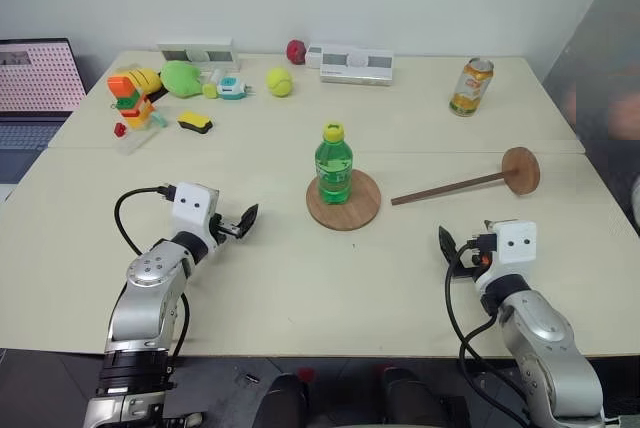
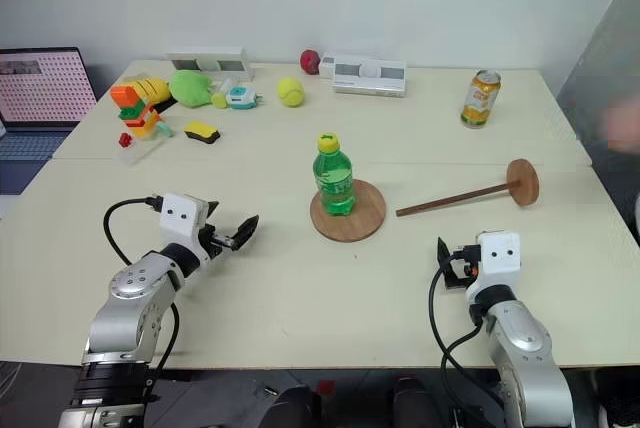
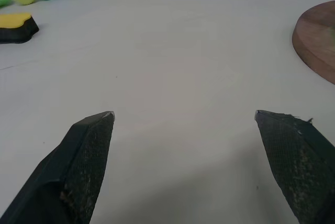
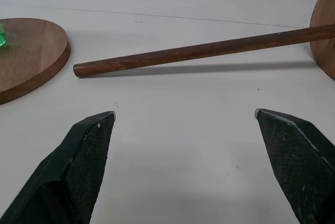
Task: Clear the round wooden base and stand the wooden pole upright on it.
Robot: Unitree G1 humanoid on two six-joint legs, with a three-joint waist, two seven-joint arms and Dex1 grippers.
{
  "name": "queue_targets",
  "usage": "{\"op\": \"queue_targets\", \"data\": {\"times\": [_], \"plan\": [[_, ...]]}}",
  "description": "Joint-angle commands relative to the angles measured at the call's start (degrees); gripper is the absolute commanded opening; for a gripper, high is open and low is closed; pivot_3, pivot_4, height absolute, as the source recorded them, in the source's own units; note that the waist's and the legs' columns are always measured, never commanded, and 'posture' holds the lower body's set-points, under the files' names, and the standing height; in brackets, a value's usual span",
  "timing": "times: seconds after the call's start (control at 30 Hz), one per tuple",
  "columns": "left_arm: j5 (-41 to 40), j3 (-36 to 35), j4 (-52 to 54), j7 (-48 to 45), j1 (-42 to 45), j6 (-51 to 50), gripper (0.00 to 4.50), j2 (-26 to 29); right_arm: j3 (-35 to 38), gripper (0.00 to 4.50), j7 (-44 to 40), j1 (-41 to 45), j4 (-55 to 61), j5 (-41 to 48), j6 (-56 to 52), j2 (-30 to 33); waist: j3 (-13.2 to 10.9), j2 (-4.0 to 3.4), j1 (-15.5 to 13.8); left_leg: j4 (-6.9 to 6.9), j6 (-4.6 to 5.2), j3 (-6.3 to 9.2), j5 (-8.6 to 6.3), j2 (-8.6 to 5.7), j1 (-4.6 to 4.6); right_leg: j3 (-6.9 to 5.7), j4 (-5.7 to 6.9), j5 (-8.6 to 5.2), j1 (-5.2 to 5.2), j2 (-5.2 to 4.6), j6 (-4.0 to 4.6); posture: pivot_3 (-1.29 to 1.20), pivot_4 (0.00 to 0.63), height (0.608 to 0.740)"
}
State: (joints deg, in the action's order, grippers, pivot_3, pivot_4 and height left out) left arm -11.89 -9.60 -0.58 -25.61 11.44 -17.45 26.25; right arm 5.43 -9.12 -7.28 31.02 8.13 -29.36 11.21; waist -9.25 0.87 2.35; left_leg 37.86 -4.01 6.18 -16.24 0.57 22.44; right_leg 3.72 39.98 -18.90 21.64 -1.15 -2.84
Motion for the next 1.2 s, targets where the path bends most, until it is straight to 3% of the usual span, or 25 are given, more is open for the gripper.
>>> {"op": "queue_targets", "data": {"times": [0.03, 0.23, 0.3, 0.57, 0.83, 1.2], "plan": [[-1.5, -2.0, 2.5, -0.4, -0.1, -1.0, 4.50, 1.1, 0.4, 4.50, -0.7, 0.5, 0.8, 0.7, 0.4, 0.6, 0.0, 0.00, 0.0, 0.00, 0.00, 0.00, 0.00, 0.00, 0.00, 0.00, 0.00, 0.00, 0.00, 0.00, 0.00, 0.00, 0.150, 0.740], [-8.0, -4.7, 6.2, -6.3, 0.6, -6.2, 4.50, 4.7, 1.0, 4.50, -4.0, 1.0, 2.6, 2.2, -0.3, 3.4, 0.0, 0.00, 0.0, 0.00, 0.00, 0.01, 0.00, 0.01, 0.01, -0.01, 0.00, 0.00, 0.00, 0.02, 0.00, 0.00, 0.150, 0.740], [-13.1, -4.8, 9.2, -12.1, 3.1, -9.9, 4.50, 7.9, 1.6, 4.50, -8.3, 3.0, 4.6, 5.7, -2.2, 6.5, 0.0, -0.01, 0.0, 0.00, 0.00, 0.00, 0.00, 0.02, 0.00, -0.01, 0.00, 0.00, 0.00, 0.02, 0.00, 0.00, 0.150, 0.740], [-19.8, 3.9, 8.2, -26.0, 18.5, -19.5, 4.50, 13.3, 3.4, 4.50, -21.6, 14.0, 9.2, 23.4, -11.3, 16.4, -0.1, -0.02, -0.1, 0.03, 0.01, 0.10, -0.01, -0.04, -0.10, -0.15, -0.12, -0.01, -0.27, 0.02, -0.01, 0.00, 0.150, 0.740], [-11.8, 11.5, -4.2, -29.4, 24.8, -8.3, 4.50, 8.1, 1.5, 4.50, -19.3, 17.6, 11.1, 26.2, -14.5, 17.7, -0.1, -0.01, 0.5, 0.00, 0.02, 0.08, -0.01, -0.01, -0.07, -0.11, -0.12, -0.02, -0.21, 0.07, 0.00, 0.00, 0.150, 0.740], [-7.8, 12.5, -16.3, -29.4, 28.5, 0.0, 4.50, 0.7, 1.3, 4.50, -15.6, 16.4, 15.2, 28.3, -16.5, 17.8, -0.1, -0.01, 0.5, 0.05, 0.02, 0.12, -0.01, -0.03, -0.02, -0.14, -0.11, -0.02, -0.17, 0.05, 0.00, 0.00, 0.150, 0.740]]}}
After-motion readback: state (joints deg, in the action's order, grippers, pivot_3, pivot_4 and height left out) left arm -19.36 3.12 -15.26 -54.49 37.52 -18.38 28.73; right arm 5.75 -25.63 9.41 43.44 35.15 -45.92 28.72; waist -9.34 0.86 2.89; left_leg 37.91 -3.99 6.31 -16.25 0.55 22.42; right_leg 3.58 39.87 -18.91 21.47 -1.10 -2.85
